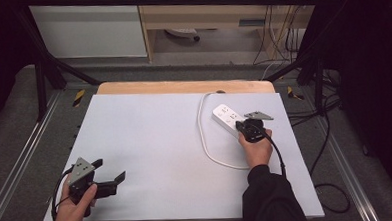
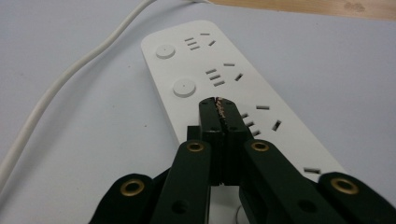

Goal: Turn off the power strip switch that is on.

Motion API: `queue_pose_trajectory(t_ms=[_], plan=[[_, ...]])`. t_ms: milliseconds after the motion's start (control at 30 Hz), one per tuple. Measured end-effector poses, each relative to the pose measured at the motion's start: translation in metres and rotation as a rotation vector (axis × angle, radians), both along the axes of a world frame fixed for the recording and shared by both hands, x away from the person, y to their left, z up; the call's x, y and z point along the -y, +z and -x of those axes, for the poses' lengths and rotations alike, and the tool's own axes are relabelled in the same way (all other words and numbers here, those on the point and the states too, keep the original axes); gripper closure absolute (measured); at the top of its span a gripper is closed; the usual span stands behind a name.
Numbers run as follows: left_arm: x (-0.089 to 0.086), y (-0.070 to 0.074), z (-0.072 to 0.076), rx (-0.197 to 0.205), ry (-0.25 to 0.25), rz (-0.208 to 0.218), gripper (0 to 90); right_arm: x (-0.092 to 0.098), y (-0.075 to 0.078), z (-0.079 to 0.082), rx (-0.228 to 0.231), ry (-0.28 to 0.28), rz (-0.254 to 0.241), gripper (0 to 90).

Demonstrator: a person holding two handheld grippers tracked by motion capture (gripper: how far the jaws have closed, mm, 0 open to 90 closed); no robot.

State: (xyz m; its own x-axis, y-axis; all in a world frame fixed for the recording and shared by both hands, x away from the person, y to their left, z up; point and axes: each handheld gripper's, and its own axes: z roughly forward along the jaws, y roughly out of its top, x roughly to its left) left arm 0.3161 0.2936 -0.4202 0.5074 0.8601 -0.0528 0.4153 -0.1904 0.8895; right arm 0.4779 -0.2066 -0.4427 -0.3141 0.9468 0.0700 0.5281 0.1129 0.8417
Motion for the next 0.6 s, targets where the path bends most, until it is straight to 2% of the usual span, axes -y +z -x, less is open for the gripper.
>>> queue_pose_trajectory(t_ms=[200, 367, 467, 600], plan=[[-0.001, 0.000, 0.001, 0.002, 0.001, 0.000, 5.3, -0.007, 0.000, 0.001, 0.011, 0.001, 0.032, 90.0], [-0.002, 0.000, 0.001, -0.001, 0.004, -0.001, 5.3, -0.004, 0.001, 0.001, 0.009, 0.001, 0.039, 90.0], [-0.002, 0.000, 0.000, -0.003, 0.001, -0.006, 5.3, 0.003, -0.001, 0.001, 0.004, -0.013, -0.002, 90.0], [-0.002, -0.001, 0.000, -0.009, 0.005, 0.001, 5.3, 0.004, -0.001, 0.002, 0.012, 0.007, 0.011, 90.0]])
